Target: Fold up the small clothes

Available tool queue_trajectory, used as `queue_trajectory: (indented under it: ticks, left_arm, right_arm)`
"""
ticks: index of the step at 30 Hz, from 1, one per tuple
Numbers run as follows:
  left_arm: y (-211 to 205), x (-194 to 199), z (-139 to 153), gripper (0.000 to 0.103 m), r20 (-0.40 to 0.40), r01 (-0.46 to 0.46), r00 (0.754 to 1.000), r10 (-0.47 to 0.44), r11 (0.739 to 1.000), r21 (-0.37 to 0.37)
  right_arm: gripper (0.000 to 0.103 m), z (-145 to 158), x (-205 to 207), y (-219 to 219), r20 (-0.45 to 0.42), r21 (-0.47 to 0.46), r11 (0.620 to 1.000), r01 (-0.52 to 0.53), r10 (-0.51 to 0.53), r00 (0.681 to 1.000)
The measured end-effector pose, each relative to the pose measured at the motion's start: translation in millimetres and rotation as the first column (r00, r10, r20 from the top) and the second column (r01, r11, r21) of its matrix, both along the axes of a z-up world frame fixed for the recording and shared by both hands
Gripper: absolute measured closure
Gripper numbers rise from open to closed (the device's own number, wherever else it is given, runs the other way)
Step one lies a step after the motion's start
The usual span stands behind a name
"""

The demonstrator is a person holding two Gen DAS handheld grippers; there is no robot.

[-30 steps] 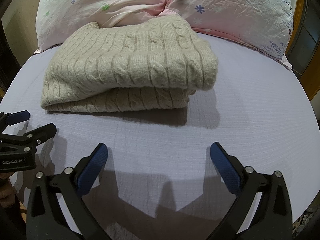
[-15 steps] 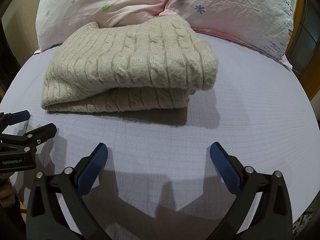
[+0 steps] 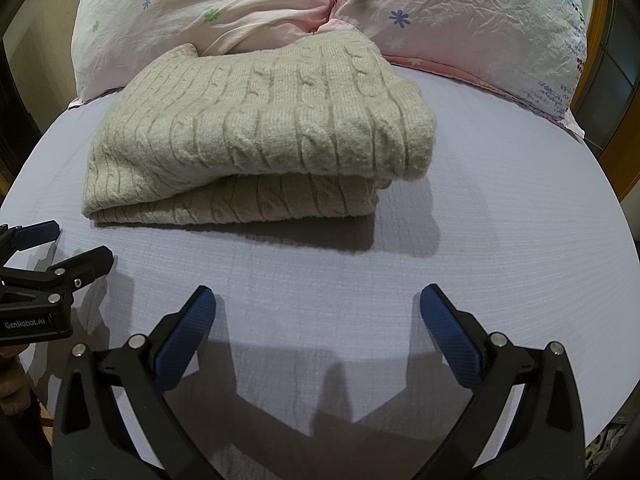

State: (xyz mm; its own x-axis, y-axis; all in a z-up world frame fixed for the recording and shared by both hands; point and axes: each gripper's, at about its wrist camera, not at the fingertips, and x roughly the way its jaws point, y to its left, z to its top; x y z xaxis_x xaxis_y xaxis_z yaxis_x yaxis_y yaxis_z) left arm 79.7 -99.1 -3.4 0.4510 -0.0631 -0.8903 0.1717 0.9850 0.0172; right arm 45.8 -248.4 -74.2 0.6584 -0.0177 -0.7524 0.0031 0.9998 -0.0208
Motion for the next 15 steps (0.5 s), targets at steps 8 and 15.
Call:
queue_trajectory:
  ticks: [8, 15]
  left_arm:
    - [0.0, -0.4, -0.1, 0.001, 0.003, -0.001, 1.0, 0.001, 1.0, 0.002]
    - [-0.5, 0.2, 2.2, 0.001, 0.001, -0.007, 1.0, 0.007, 1.0, 0.001]
  right_arm:
    - [0.002, 0.0, 0.1, -0.1, 0.0, 0.0, 1.0, 0.0, 0.0, 1.0]
    - [0.002, 0.0, 0.1, -0.1, 0.0, 0.0, 1.0, 0.0, 0.0, 1.0]
